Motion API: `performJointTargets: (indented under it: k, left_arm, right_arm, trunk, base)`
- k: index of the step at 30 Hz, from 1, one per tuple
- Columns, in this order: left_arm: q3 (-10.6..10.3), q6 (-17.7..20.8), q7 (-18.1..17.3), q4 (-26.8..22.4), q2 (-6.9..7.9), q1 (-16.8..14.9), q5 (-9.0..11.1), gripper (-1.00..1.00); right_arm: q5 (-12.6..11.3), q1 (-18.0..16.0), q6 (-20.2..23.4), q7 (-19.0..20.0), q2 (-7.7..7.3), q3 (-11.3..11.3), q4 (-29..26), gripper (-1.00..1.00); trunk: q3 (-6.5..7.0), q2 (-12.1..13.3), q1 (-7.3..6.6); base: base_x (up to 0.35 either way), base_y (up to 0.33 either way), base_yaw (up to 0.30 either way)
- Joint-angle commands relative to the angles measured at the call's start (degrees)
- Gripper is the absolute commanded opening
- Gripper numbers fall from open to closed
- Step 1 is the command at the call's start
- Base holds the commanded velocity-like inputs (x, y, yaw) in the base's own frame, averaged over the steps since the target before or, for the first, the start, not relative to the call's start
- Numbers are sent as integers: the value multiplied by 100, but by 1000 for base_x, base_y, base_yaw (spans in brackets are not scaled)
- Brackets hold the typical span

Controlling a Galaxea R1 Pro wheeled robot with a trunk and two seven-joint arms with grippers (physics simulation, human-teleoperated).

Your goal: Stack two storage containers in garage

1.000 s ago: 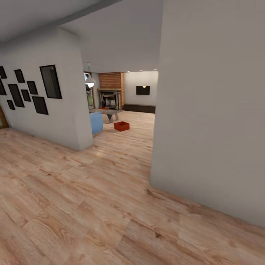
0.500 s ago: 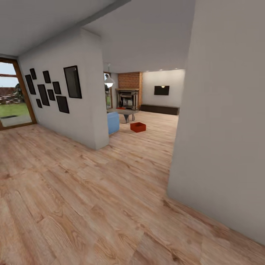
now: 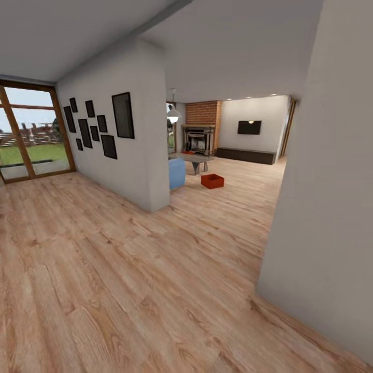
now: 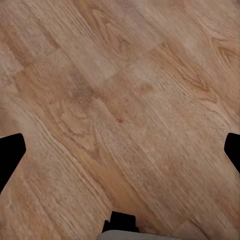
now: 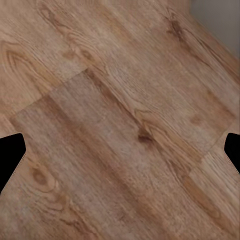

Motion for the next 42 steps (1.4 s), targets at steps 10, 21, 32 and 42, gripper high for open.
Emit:
performJointTargets:
  k: [10,21,32,42]
  left_arm:
    - [44,-16,-26,8,-9,-5,-5,100]
    - [44,-17,-25,7,-6,-5,-5,100]
    - [51,-17,-25,8,-19,-5,-5,100]
    - [51,-16,-8,8,-20,-5,-5,100]
  right_arm:
    - [64,-4,-10,-49,3,4,4,100]
    - [64,-3,-10,-49,1,4,5,100]
    - [69,-2,-10,-49,3,4,5,100]
    - [69,-4,-10,-49,3,5,5,100]
  trunk:
    - [-6,-3,3]
    - [-6,-3,3]
    - [-6,-3,3]
    - [-6,-3,3]
  base:
    - [328,0,8]
    - [328,0,0]
    - [328,0,0]
    - [328,0,0]
